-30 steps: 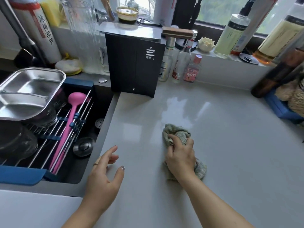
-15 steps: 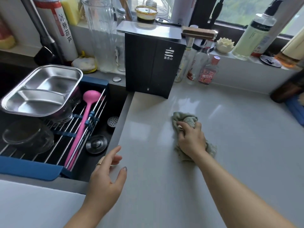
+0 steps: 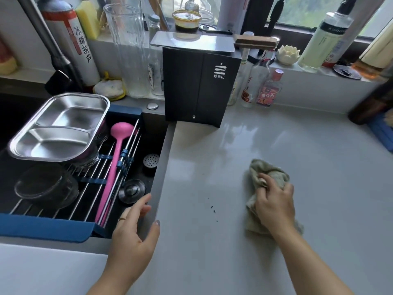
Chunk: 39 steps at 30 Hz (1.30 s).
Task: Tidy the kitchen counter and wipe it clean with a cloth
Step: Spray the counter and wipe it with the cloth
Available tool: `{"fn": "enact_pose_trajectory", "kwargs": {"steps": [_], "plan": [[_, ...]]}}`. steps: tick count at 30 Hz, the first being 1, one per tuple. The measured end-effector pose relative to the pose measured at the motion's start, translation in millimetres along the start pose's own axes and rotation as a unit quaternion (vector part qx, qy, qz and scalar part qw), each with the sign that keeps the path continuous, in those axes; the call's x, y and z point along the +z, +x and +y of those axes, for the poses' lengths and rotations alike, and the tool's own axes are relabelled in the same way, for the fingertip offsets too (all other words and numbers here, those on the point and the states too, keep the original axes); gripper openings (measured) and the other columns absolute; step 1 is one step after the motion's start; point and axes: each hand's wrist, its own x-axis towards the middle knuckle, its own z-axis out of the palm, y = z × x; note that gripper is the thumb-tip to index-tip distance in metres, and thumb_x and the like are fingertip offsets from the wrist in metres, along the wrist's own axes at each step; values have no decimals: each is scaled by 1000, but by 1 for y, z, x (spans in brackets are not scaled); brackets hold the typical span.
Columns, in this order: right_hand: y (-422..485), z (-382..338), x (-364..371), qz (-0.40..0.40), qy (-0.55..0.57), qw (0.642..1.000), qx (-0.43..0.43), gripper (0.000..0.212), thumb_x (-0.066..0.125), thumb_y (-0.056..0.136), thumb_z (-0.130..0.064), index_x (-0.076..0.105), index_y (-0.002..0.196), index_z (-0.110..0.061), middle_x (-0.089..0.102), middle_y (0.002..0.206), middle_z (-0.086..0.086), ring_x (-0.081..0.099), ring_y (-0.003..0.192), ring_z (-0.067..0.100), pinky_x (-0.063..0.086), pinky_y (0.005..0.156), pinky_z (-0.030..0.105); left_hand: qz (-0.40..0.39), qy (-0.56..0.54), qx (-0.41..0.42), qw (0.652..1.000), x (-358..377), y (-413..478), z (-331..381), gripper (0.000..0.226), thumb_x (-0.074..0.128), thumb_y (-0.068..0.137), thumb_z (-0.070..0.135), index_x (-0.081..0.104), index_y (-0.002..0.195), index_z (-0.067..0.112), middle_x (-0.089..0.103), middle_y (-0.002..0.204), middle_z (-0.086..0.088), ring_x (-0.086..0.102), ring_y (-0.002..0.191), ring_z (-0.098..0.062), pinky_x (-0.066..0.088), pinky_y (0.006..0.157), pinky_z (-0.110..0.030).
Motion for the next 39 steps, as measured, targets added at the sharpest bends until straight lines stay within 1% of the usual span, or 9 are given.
{"fn": "enact_pose_trajectory", "kwargs": {"steps": [3, 8, 13, 21, 24, 27, 30, 33, 39], "plan": [[-26, -5, 16, -15, -71, 997, -17, 41, 49, 85, -21, 51, 126, -27, 37, 126, 22, 50, 101, 45, 43, 89, 44, -17, 12, -15, 1000, -8, 4, -9, 56, 61, 81, 9, 42, 128, 33, 51, 108, 5, 48, 99, -13, 35, 76, -19], [-56, -55, 55, -31, -79, 994, -65, 40, 48, 85, -26, 51, 124, -31, 36, 130, 19, 50, 100, 41, 43, 86, 42, -23, 10, -7, 1000, -23, 3, -20, 56, 61, 81, 13, 39, 124, 41, 49, 106, 15, 46, 100, 1, 37, 70, -9], [-83, -102, 88, -79, -72, 989, -100, 41, 41, 87, -28, 44, 127, -35, 30, 133, 13, 45, 105, 33, 41, 86, 38, 12, -6, 0, 1000, -41, 1, -27, 60, 62, 79, 6, 39, 112, 51, 50, 105, 18, 49, 102, 1, 36, 87, -24], [-92, -170, 108, -159, 111, 971, -139, 39, 40, 88, -26, 46, 126, -32, 34, 130, 11, 48, 104, 32, 41, 89, 36, 21, 0, 15, 1000, -52, 0, -29, 63, 63, 78, 3, 39, 109, 52, 51, 104, 18, 50, 101, -1, 37, 85, -26], [-63, -163, 90, -111, 188, 967, -129, 42, 41, 88, -23, 45, 129, -32, 37, 128, 13, 51, 102, 31, 39, 86, 29, 24, -8, 12, 1000, -56, -2, -30, 65, 64, 77, 2, 39, 106, 55, 53, 103, 17, 51, 99, -1, 37, 82, -23], [-14, -133, 67, -40, 122, 988, -86, 47, 41, 88, -20, 38, 134, -33, 35, 130, 19, 50, 103, 37, 41, 92, 34, 16, -12, 2, 1000, -58, -2, -32, 62, 62, 79, 4, 38, 108, 53, 52, 103, 17, 50, 98, 1, 37, 84, -23], [8, -109, 62, -52, 9, 998, -40, 46, 38, 90, -24, 37, 135, -32, 30, 134, 21, 47, 108, 41, 41, 93, 41, 12, -9, 1, 1000, -58, -2, -33, 59, 62, 80, 6, 37, 111, 50, 50, 103, 18, 49, 98, 1, 36, 85, -25], [-3, -117, 84, -53, -67, 992, -88, 38, 39, 89, -26, 46, 127, -25, 32, 133, 17, 44, 109, 38, 42, 89, 43, 13, -12, -4, 1000, -58, -4, -35, 60, 62, 80, 7, 35, 110, 52, 51, 103, 18, 48, 99, 2, 36, 82, -22], [-71, -155, 114, -125, -27, 968, -216, 32, 45, 84, -25, 53, 115, -25, 38, 129, 11, 47, 101, 33, 36, 70, 34, 25, -11, 1, 1000, -58, -3, -36, 63, 63, 77, 1, 39, 107, 52, 54, 102, 13, 51, 99, -4, 38, 83, -25]]}}
